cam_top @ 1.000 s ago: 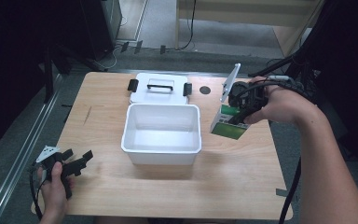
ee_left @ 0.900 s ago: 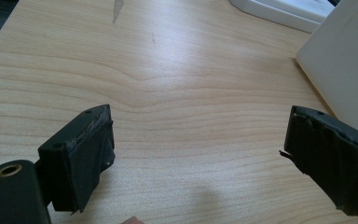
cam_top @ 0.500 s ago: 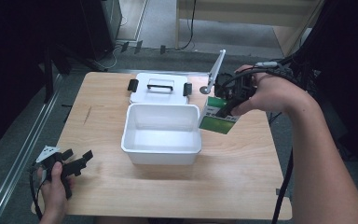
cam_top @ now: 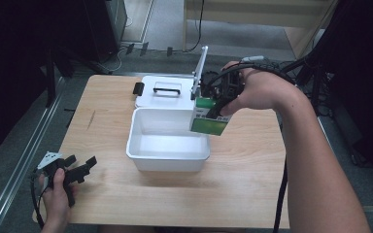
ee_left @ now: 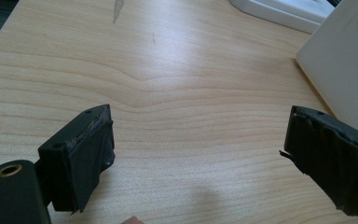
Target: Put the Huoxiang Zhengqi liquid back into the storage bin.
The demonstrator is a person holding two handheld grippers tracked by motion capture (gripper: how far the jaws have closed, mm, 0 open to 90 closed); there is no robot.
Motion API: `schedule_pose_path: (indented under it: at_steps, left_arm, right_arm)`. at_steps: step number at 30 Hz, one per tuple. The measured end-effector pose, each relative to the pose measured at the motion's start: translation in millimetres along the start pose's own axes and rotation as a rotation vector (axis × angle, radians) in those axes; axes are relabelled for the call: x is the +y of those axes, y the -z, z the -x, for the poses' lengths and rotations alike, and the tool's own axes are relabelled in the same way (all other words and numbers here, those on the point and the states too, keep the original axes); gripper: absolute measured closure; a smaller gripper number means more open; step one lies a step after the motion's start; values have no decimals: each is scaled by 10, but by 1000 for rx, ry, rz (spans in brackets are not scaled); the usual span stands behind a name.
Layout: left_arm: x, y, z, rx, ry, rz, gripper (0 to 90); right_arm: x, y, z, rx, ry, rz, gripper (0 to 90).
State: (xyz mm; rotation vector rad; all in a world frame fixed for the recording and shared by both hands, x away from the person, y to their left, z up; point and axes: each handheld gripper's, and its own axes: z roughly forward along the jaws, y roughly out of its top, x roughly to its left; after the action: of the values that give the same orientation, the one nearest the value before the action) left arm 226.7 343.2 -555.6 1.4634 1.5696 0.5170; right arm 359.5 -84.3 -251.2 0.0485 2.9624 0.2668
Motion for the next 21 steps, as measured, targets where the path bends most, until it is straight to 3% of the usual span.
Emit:
schedule_pose_path:
  at_steps: [11, 18, 21]
  left_arm:
    - [1, 1, -3, -2, 1, -2, 92]
    - [1, 1, -5, -3, 2, -1, 92]
    - [0, 1, -5, -3, 2, -1, 92]
  right_arm:
    - [268, -158, 10, 22, 50, 2, 642]
    - [286, -257, 28, 30, 51, -7, 641]
    - [280, -325, 35, 30, 76, -8, 641]
